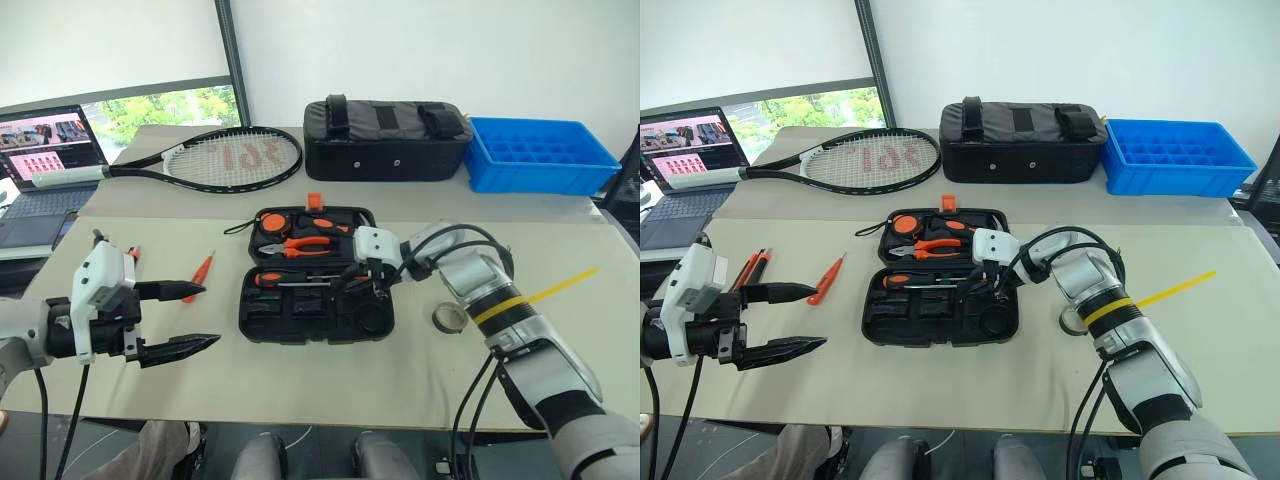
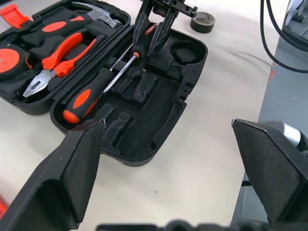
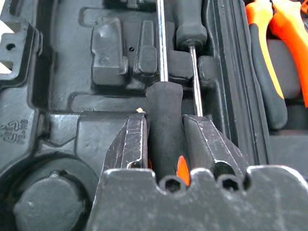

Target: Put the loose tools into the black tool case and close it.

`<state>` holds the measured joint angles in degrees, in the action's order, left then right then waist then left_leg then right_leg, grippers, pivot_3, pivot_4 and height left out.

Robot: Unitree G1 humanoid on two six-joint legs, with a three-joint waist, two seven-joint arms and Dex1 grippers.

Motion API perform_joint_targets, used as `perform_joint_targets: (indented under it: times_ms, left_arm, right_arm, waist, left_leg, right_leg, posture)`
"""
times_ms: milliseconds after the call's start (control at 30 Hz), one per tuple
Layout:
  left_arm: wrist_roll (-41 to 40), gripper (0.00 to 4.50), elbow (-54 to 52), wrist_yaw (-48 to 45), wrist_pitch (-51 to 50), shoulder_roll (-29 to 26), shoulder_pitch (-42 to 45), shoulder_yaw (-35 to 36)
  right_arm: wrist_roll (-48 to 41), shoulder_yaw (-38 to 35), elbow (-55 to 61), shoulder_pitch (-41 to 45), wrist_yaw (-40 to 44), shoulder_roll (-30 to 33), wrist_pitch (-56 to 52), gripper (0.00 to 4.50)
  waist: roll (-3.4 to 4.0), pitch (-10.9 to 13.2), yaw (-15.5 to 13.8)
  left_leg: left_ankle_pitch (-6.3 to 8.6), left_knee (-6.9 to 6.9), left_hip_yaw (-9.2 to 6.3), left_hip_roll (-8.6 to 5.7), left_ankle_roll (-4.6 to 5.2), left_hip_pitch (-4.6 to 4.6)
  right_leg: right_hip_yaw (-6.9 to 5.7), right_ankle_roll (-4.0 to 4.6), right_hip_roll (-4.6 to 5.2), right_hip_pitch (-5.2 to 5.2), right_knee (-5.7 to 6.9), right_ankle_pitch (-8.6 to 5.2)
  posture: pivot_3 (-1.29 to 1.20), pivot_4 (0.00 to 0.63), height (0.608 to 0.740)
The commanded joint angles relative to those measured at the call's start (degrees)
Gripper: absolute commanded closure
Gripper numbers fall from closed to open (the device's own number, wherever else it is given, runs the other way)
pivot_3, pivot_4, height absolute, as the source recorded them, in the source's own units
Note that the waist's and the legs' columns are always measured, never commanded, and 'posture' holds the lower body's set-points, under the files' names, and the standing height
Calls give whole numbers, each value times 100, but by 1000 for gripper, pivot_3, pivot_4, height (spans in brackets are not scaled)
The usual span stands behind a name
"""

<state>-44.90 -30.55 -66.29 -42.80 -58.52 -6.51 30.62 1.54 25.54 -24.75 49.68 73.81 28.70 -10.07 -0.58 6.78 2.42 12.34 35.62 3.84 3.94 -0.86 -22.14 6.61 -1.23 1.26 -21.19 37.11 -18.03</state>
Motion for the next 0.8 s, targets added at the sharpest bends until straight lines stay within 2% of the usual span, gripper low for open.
perform_joint_targets:
  times_ms: [33,133,200,300,533,567,667,800]
  left_arm:
    - [-111,0,-50,73,30,-41,134,11]
    - [-122,0,-15,88,47,-64,229,-87]
    - [-128,0,-5,81,38,-75,282,-123]
    - [-112,0,30,64,41,-91,333,-162]
    - [-98,0,62,73,33,-103,441,-274]
    - [-94,0,73,72,32,-105,469,-300]
    - [-81,0,97,73,37,-113,527,-359]
    - [-100,0,107,79,20,-135,589,-399]
  right_arm:
    - [14,-119,149,75,52,14,65,2653]
    - [-136,-267,313,83,107,37,-165,1826]
    - [-280,-404,449,76,143,44,-341,1023]
    - [-499,-641,603,80,111,4,-624,63]
    - [-1338,-1468,644,-62,-284,-414,-1196,63]
    - [-1448,-1588,638,-126,-384,-510,-1199,568]
    - [-1611,-1752,680,-331,-531,-686,-1079,1434]
    - [-1413,-1623,570,-624,-606,-731,-640,2871]
  waist:
    - [0,0,1]
    - [0,0,2]
    - [0,0,6]
    - [0,0,10]
    - [0,0,15]
    - [0,0,16]
    - [0,0,10]
    - [0,0,9]
  left_leg:
    - [0,0,0,0,0,1]
    - [0,-1,0,0,0,1]
    - [0,-2,0,0,0,-1]
    - [0,-2,0,1,0,-1]
    - [0,-5,0,1,0,0]
    - [0,-6,0,1,0,1]
    - [0,-9,0,1,0,1]
    - [0,-10,0,-1,0,-1]
  right_leg:
    - [-1,1,0,0,0,0]
    - [-2,2,0,1,0,0]
    - [-1,2,0,-2,0,0]
    - [-2,2,0,-2,1,0]
    - [-3,3,0,-1,0,0]
    - [-2,3,-1,-1,0,0]
    - [-3,3,-1,-1,0,0]
    - [-3,3,0,-2,-1,0]
  posture:
    - [0,150,708]
    - [0,150,708]
    - [0,150,708]
    - [0,150,708]
    - [0,150,708]
    - [0,150,708]
    - [0,150,708]
    - [0,150,708]
